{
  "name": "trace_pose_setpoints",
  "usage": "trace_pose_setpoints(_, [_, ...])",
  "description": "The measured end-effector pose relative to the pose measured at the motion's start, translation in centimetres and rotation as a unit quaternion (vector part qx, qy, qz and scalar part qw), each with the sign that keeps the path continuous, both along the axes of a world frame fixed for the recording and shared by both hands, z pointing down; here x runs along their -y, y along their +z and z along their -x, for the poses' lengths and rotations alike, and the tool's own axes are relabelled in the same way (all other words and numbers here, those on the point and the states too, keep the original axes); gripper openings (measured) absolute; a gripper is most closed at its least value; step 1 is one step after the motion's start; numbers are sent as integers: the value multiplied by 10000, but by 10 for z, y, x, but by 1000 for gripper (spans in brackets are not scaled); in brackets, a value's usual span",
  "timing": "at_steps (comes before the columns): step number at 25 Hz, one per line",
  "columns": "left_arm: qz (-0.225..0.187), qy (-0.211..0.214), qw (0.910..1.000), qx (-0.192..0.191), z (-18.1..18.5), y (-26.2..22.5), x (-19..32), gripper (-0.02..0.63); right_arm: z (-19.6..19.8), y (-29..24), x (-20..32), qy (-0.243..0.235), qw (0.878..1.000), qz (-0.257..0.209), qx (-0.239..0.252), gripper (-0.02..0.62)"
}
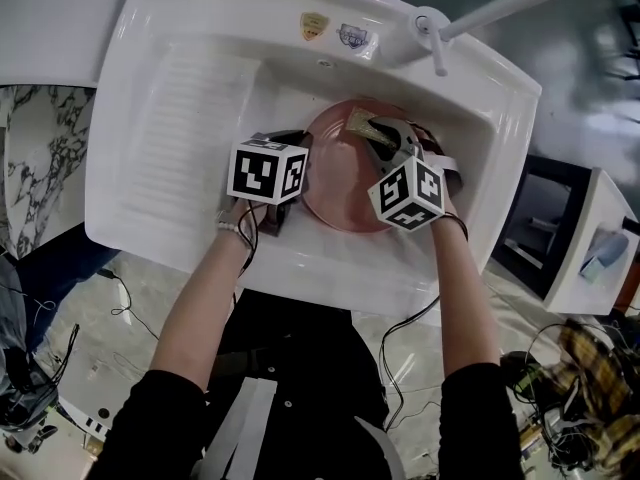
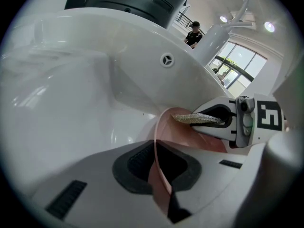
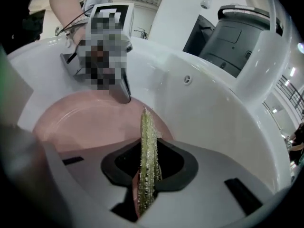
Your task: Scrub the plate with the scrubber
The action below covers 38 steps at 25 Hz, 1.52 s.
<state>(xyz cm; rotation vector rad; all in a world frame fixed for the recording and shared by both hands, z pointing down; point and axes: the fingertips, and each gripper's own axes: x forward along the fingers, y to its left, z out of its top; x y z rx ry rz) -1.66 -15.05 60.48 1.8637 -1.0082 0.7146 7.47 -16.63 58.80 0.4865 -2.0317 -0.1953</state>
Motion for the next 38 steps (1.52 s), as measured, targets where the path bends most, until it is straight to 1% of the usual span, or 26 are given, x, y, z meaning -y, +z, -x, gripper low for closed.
trace_pose_setpoints(3, [7,2,10000,-7,-1,0,0,12,-2,9,-12,-21,9997,220,-85,77])
trace_pose_setpoints(9, [20,-11,10000,-25,-1,0,-1,12,-5,10,-37,67,9982,591,-59,77])
trace_pose_setpoints(15, [32,-30,10000,-32,0,0,0,12,1,4,-80,-294,9919,1234,-70,77])
trace_pose_setpoints(20, [35,-38,10000,-26,0,0,-1,12,4,-1,-113,-568,9808,1864,-44,77])
trace_pose_setpoints(24, [20,-42,10000,-31,0,0,0,12,5,-5,-139,-741,9660,2476,7,77])
trace_pose_setpoints(30, [4,-43,10000,-48,0,-2,0,12,4,-13,-167,-936,9449,3137,89,77])
trace_pose_setpoints(33, [-18,-42,10000,-50,0,-3,0,12,3,-16,-175,-1071,9391,3265,77,77])
trace_pose_setpoints(38, [-33,-31,10000,-59,0,-3,0,12,2,-25,-176,-1275,9383,3214,99,77])
